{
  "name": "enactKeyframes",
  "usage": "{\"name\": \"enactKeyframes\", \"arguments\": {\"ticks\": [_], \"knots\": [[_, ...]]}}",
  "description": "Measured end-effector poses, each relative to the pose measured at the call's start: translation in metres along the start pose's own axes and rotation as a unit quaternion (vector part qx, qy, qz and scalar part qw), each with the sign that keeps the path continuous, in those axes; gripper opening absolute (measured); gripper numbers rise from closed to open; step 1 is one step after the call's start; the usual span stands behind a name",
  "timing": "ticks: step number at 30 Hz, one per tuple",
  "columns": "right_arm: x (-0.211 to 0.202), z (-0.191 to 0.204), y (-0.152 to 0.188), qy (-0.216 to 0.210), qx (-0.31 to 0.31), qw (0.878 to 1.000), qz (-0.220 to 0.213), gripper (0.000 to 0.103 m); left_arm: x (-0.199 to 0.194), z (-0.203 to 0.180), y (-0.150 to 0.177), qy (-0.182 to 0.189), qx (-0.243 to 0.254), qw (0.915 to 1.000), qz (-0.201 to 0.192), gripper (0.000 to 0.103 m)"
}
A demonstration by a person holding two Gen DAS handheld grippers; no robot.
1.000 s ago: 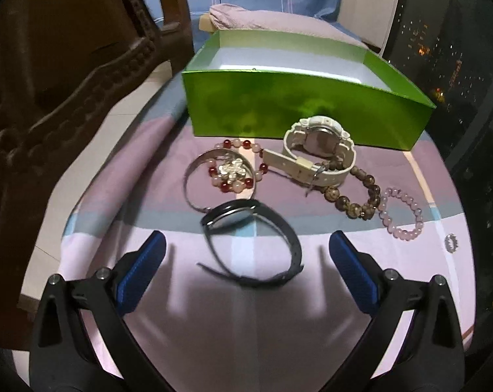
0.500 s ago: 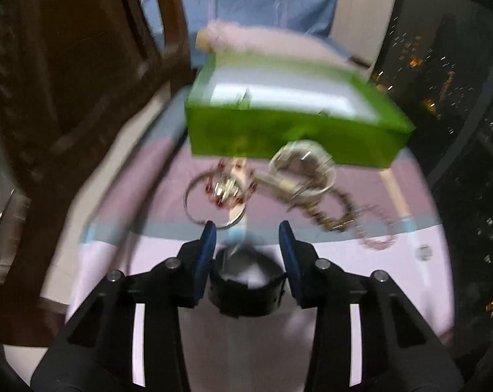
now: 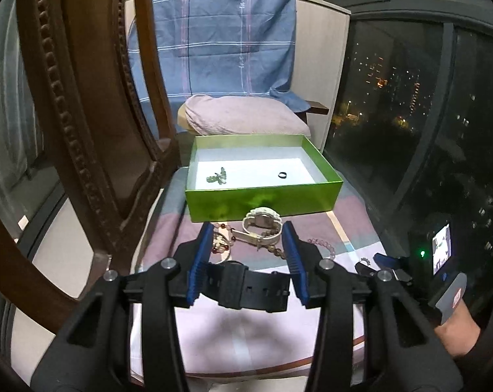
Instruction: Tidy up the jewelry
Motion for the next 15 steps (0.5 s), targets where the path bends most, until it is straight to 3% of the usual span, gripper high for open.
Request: {"name": "enactKeyframes", "arguments": {"ticks": [3, 6, 8, 11, 15], "knots": [[0.000, 0.007, -0.002, -0.009, -0.006, 1.000, 0.005, 0.023, 0.001, 0.009, -0.002, -0.002, -0.008, 1.0000, 0.002, 0.043], [0.000, 0.009, -0.002, -0.007, -0.004, 1.000, 0.010, 0.021, 0.001, 0.015, -0.001, -0.006, -0.013, 0.9999, 0.004, 0.044], [-0.002, 0.008, -0.003, -0.021, 0.013, 1.000, 0.009, 0.021, 0.004, 0.016, 0.000, -0.006, -0.014, 0.9999, 0.007, 0.034], [-0.019, 0.012, -0.014, -0.033, 0.017, 0.999, -0.021, 0.021, 0.002, 0.017, 0.000, -0.008, -0.013, 0.9999, 0.006, 0.034], [-0.070, 0.027, -0.034, -0.052, 0.004, 0.994, -0.093, 0.021, 0.003, 0.015, 0.000, -0.007, -0.012, 0.9999, 0.005, 0.034]]}}
Point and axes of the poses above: each gripper's, at about its wrist camera, not at the fingertips, and x roughly the way its jaws point, z to its left, y to its underside, the point moved 8 cm from there along x, roughly the way its jaws point, and after that the axes turned 9 degrees about -y, right-handed, at the moved point
